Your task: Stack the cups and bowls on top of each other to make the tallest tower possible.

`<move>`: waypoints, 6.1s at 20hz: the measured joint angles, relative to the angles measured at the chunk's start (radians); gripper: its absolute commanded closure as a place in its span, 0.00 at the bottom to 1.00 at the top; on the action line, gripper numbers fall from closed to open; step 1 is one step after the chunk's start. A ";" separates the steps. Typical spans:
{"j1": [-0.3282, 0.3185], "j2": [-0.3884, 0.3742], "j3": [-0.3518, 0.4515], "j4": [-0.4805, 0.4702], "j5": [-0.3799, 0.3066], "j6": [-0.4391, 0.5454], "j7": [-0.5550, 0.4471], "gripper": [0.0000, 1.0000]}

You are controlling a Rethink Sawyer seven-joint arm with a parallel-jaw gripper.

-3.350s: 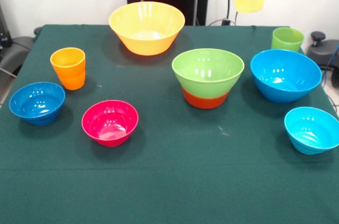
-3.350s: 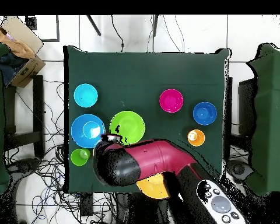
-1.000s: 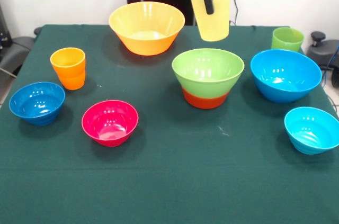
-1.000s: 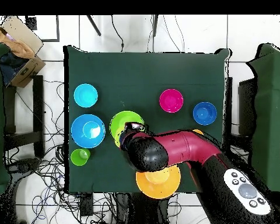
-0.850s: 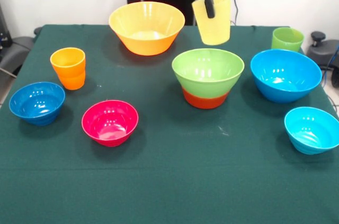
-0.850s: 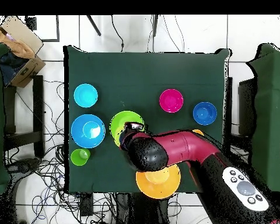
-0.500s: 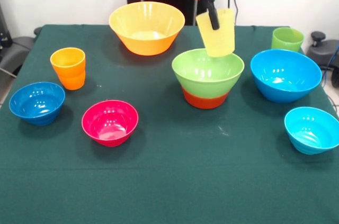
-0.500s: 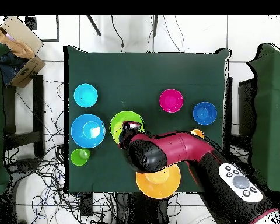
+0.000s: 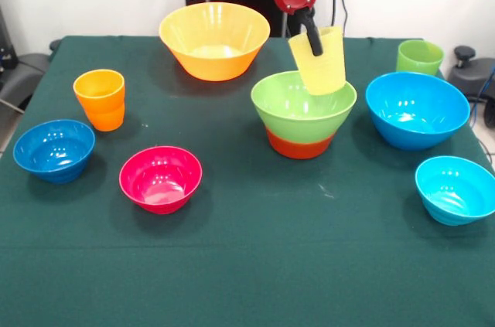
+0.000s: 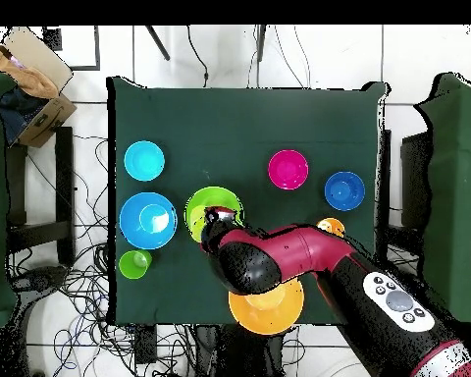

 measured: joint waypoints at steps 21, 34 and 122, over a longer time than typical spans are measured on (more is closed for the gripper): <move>-0.019 0.034 -0.002 -0.029 -0.084 -0.007 0.000 1.00; 0.001 0.106 -0.070 -0.081 -0.177 -0.130 0.000 1.00; -0.160 -0.179 0.032 -0.062 0.146 0.229 0.000 0.00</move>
